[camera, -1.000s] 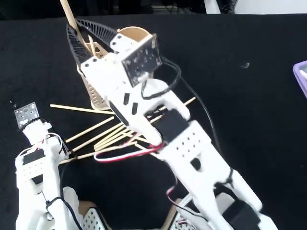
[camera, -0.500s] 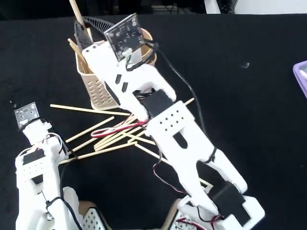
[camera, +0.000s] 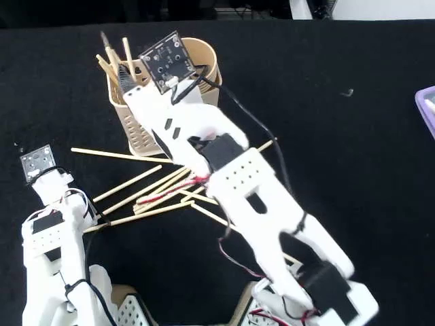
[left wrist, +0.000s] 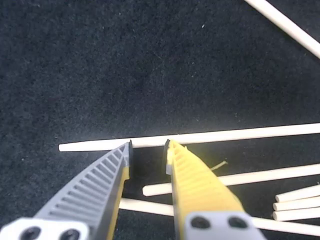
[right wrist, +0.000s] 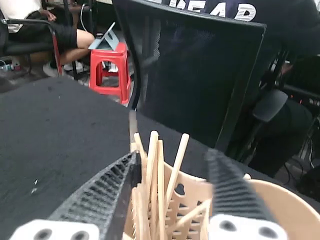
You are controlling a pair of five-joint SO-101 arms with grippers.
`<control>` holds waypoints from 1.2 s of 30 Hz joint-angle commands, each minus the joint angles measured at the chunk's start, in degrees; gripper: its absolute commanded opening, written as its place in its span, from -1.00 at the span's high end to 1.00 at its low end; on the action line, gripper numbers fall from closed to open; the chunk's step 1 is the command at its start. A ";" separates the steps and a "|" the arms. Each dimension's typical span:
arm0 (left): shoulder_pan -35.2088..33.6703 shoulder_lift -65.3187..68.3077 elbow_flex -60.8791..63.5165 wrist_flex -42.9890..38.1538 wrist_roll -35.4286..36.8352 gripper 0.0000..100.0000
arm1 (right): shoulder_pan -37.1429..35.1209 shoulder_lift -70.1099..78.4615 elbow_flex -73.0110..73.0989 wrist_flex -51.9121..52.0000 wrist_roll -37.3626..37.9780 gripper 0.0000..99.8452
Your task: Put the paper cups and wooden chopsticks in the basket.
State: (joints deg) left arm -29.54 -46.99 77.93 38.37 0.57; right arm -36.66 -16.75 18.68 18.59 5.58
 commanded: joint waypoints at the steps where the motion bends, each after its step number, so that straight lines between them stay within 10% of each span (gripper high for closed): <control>1: -0.22 -0.62 -0.92 -0.70 0.26 0.73 | -0.26 -8.40 -2.51 7.74 -0.09 0.52; 11: -0.22 -0.62 -0.92 -0.70 0.26 0.73 | -0.26 -29.05 13.05 37.89 0.09 0.68; 29: -0.22 -0.62 -0.92 -0.70 0.26 0.73 | 0.00 -30.81 54.46 38.59 22.68 0.49; 36: -0.22 -0.62 -0.92 -0.70 0.26 0.73 | 13.54 -30.73 56.66 31.91 35.08 0.52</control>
State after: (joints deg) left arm -29.54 -46.99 77.93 38.37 0.57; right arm -30.24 -45.85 75.21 54.02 35.65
